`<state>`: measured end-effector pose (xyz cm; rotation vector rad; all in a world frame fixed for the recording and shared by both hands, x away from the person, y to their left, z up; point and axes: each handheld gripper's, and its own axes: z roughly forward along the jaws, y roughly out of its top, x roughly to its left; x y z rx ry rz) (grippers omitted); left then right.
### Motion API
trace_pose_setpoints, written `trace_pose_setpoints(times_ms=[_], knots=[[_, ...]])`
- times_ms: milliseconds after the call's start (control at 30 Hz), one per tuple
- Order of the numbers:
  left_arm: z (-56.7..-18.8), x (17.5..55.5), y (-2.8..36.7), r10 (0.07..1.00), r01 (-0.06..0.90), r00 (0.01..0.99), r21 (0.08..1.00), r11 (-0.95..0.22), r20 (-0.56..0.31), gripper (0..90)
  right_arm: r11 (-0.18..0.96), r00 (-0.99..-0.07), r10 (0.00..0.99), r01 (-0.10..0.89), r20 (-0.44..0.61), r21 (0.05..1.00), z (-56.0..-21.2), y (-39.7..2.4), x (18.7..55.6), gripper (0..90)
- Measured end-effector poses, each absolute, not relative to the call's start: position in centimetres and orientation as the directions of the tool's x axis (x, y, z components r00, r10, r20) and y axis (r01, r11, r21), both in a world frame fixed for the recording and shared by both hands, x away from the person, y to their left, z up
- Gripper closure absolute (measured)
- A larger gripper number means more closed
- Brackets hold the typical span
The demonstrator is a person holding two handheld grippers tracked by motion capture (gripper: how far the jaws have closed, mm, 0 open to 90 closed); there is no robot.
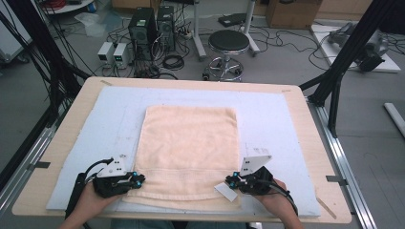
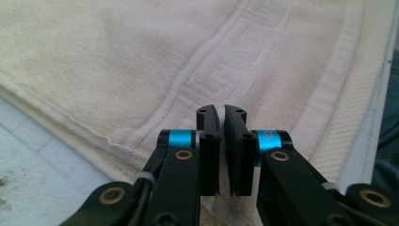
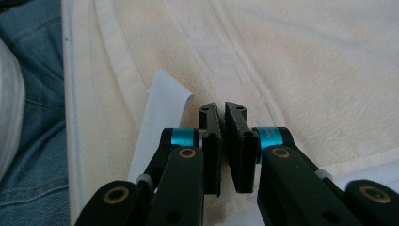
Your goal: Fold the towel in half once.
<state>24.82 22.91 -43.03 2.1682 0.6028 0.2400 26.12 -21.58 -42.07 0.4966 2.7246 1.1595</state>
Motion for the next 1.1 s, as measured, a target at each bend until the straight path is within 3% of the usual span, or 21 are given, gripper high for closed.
trace_pose_setpoints(times_ms=[233, 367, 433, 533, 600, 900, 1100], knots=[[-41.4, 24.4, 24.0, 0.513, 0.323, 0.858, 0.812, -0.485, -0.035, 85.0, 0.642, -0.943, 0.333, 0.223, -0.005, 0.734, -39.8, -21.2, 25.6, 85.3], [-41.1, 24.0, 24.7, 0.516, 0.331, 0.855, 0.807, -0.489, -0.038, 84.5, 0.628, -0.952, 0.300, 0.239, 0.053, 0.741, -39.3, -20.8, 24.9, 83.9], [-41.6, 23.9, 25.1, 0.521, 0.352, 0.852, 0.793, -0.496, -0.053, 83.1, 0.618, -0.951, 0.294, 0.266, 0.097, 0.740, -39.7, -20.8, 24.7, 80.6], [-42.1, 23.8, 25.2, 0.526, 0.371, 0.848, 0.786, -0.494, -0.070, 70.7, 0.627, -0.946, 0.312, 0.276, 0.090, 0.728, -40.6, -20.6, 24.5, 69.1], [-42.2, 23.6, 25.1, 0.514, 0.359, 0.855, 0.790, -0.497, -0.066, 66.8, 0.609, -0.946, 0.316, 0.263, 0.075, 0.748, -40.7, -20.8, 24.3, 69.0], [-42.8, 23.2, 24.3, 0.470, 0.340, 0.880, 0.774, -0.535, -0.062, 65.3, 0.653, -0.965, 0.252, 0.225, 0.072, 0.724, -42.3, -19.5, 23.6, 65.0], [-43.6, 22.9, 24.2, 0.469, 0.338, 0.882, 0.748, -0.572, -0.041, 66.5, 0.677, -0.968, 0.241, 0.224, 0.076, 0.702, -43.5, -19.2, 23.7, 68.9]])
